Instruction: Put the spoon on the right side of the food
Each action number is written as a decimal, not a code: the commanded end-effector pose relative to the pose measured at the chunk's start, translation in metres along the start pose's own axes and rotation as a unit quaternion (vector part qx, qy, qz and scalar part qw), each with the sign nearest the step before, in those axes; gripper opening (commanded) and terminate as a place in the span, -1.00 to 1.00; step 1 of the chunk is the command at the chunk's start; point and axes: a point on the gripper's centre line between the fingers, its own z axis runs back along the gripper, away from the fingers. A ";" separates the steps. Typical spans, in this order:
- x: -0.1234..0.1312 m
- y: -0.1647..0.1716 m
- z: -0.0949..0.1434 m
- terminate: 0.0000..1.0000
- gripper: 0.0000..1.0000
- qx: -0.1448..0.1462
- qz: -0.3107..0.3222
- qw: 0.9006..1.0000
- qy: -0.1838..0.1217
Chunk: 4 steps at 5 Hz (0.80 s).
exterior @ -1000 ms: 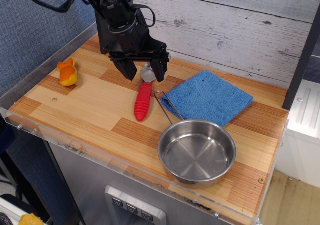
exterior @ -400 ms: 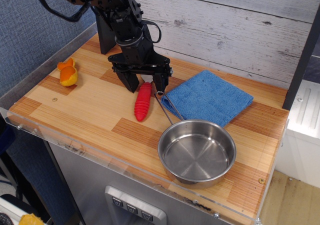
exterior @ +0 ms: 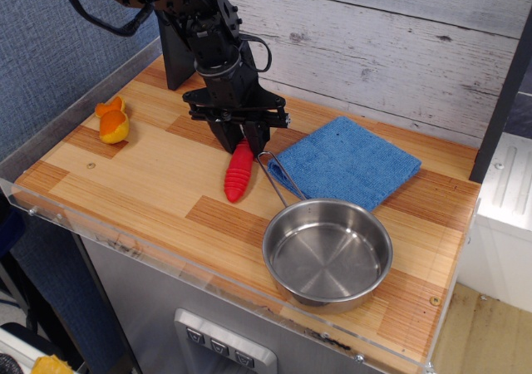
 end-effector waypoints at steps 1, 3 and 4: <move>0.008 -0.005 0.019 -1.00 -1.00 0.011 -0.017 0.999 -0.030; 0.022 -0.019 0.045 -1.00 -1.00 -0.009 -0.031 0.998 -0.060; 0.030 -0.025 0.072 -1.00 -1.00 -0.014 -0.035 0.996 -0.083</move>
